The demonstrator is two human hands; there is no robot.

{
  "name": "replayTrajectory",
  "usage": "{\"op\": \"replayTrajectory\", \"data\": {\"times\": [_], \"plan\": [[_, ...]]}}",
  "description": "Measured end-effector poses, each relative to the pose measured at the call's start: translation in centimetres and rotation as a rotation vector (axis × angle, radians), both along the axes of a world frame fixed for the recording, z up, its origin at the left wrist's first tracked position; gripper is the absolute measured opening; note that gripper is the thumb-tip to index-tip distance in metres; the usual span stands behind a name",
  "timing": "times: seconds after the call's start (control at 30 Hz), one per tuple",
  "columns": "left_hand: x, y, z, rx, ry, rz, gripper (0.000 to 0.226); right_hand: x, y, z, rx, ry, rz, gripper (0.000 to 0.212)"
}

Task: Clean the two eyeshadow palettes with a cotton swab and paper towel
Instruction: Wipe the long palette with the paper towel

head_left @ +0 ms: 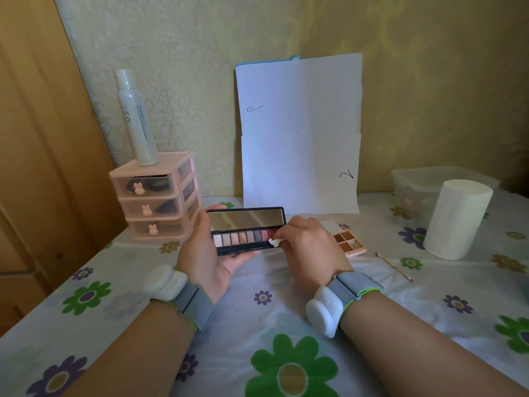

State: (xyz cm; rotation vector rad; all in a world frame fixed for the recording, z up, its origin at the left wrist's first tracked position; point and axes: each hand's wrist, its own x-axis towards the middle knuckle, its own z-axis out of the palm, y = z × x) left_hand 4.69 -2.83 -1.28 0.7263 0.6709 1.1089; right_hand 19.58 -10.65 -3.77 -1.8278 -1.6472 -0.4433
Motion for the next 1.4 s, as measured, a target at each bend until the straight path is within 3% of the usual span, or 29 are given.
{"op": "replayTrajectory", "data": {"times": [0.2,0.43,0.67,0.9,1.23,1.4], "plan": [[0.1,-0.4,0.0,0.032,-0.018,-0.009,0.036,-0.8,0.2,0.3,0.015,-0.047,0.077,0.033],[0.2,-0.7,0.2,0.040,-0.014,0.014,0.031,-0.7,-0.2,0.5,-0.039,-0.093,-0.002,0.029],[0.3,-0.8,0.2,0.055,-0.032,-0.031,0.033,-2.1,0.3,0.8,-0.028,-0.133,0.114,0.030],[-0.1,0.2,-0.4,0.064,0.014,0.004,0.041,0.4,-0.8,1.0,-0.139,-0.105,-0.061,0.032],[0.1,-0.1,-0.5,0.077,-0.008,0.008,0.038,-1.5,0.3,0.5,-0.037,-0.094,0.071,0.033],[-0.4,0.5,-0.5,0.066,0.023,0.002,0.036,0.9,-0.4,0.4,-0.088,-0.090,-0.041,0.032]]}}
